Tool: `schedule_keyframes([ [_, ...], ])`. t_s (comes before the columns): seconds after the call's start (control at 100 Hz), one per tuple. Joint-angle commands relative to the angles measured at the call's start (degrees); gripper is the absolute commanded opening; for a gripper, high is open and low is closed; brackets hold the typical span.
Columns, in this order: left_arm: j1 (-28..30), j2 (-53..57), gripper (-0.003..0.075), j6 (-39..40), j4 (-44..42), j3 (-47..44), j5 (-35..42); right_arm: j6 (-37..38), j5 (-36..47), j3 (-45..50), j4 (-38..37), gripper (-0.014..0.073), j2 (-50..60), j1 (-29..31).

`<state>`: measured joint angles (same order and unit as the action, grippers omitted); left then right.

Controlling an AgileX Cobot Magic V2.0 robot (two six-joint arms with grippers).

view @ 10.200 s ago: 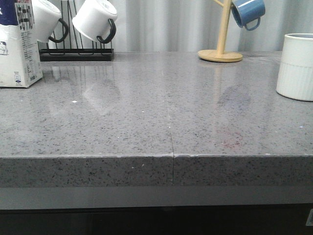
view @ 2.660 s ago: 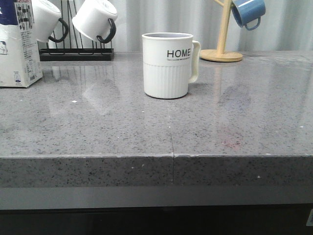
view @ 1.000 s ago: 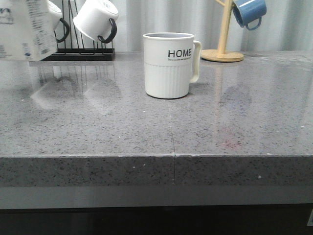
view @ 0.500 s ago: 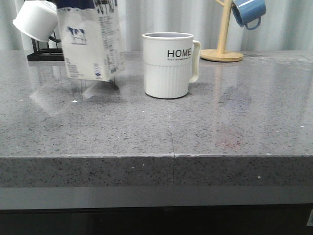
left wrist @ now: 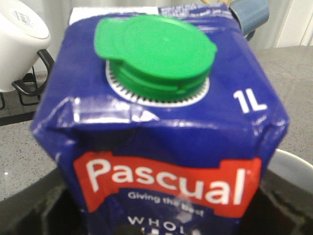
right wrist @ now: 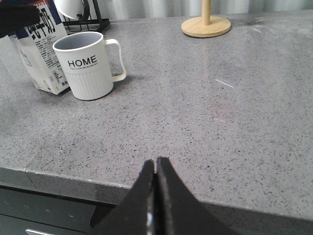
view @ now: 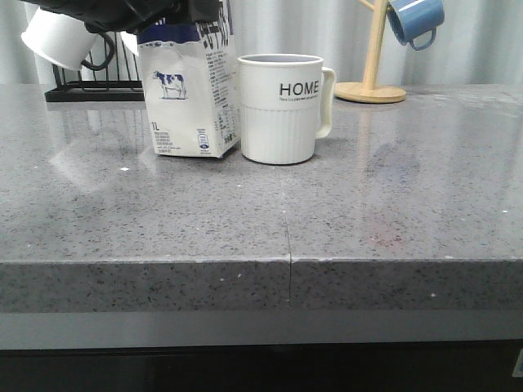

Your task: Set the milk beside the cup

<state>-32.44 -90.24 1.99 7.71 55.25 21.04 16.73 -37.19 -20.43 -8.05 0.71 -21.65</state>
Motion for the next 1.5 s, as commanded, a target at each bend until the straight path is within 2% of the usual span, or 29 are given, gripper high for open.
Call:
schedule_keyframes([
  [0.0, -0.51, 2.12, 0.0396, 0.1, -0.51, 2.04, 4.95, -0.14, 4.42, -1.33, -0.41, -0.0065, -0.71, 0.13],
  [0.09, -0.51, 2.12, 0.0588, 0.1, -0.51, 2.04, 4.89, -0.14, 4.42, -1.33, -0.41, -0.0065, -0.71, 0.13],
  [0.16, -0.51, 2.24, 0.0674, 0.1, -0.51, 2.04, 3.58, -0.14, 4.42, -1.33, -0.41, -0.0065, -0.71, 0.13],
  [0.2, -0.51, 2.4, 0.0685, 0.1, -0.51, 2.04, 2.84, -0.14, 4.42, -1.33, -0.41, -0.0065, -0.71, 0.13],
  [0.46, -2.45, 7.15, 0.0636, 0.0, -0.51, -1.74, 1.47, -0.14, 4.42, -1.33, -0.41, -0.0065, -0.71, 0.13],
  [0.6, -2.96, 11.42, 0.0629, -2.8, -0.51, -5.69, 1.2, -0.14, 4.42, -1.33, -0.41, -0.0065, -0.71, 0.13],
  [0.67, -2.64, 14.15, 0.0591, -2.94, -0.28, -7.01, -1.59, -0.14, 4.42, -1.33, -0.41, -0.0065, -0.71, 0.13],
  [0.74, -1.69, 17.01, 0.0517, -3.39, -0.28, -7.48, -6.25, -0.14, 4.42, -1.33, -0.41, -0.0065, -0.71, 0.13],
  [0.98, 5.32, 26.32, 0.0182, -6.43, -1.05, -7.58, -20.05, -0.14, 4.42, -1.33, -0.41, -0.0065, -0.71, 0.13],
  [1.12, 10.95, 31.97, -0.0021, -6.43, -2.14, -8.73, -24.4, -0.14, 4.42, -1.33, -0.41, -0.0065, -0.71, 0.13],
  [1.49, 25.71, 50.26, -0.0021, -6.43, -2.14, -19.43, -30.96, -0.14, 4.42, -1.33, -0.41, -0.0065, -0.71, 0.13],
])
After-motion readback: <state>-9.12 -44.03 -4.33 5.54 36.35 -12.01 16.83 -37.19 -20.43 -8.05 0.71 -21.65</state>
